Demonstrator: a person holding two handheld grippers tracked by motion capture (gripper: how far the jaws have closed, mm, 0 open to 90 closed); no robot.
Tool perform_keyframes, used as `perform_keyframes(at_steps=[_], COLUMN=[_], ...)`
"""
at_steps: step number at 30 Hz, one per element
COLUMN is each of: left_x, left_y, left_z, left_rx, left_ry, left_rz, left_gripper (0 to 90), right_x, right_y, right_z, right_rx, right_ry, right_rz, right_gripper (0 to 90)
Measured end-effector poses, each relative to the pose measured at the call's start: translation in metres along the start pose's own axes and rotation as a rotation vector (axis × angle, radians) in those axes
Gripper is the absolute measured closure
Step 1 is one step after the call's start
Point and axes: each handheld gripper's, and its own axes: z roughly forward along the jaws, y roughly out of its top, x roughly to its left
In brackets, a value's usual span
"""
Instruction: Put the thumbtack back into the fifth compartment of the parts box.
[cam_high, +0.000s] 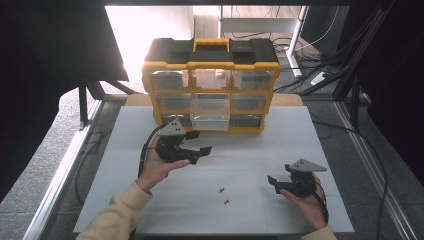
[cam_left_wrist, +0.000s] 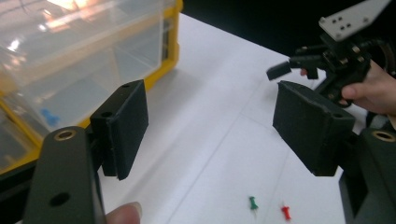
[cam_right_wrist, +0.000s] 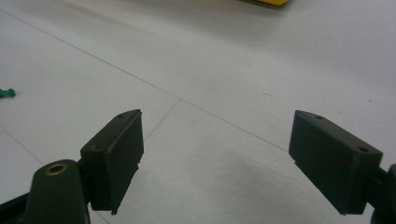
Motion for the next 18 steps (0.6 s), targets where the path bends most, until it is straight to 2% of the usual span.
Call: perform_keyframes(at_steps=[8, 18], left_x=[-0.008, -0.016], left_y=[-0.014, -0.032], left_z=[0.007, 0.021], left_rx=[0.036, 0.093], left_ry=[-0.035, -0.051], left_rz=[-0.013, -0.015], left_gripper=[26.6, 26.6], right_x=[0.0, 0.0], right_y=[0.0, 0.0], right_z=[0.0, 0.0], right_rx=[-0.001, 0.0], right_ry=[-0.001, -0.002], right_rz=[-0.005, -0.001], right_gripper=[18.4, 18.4])
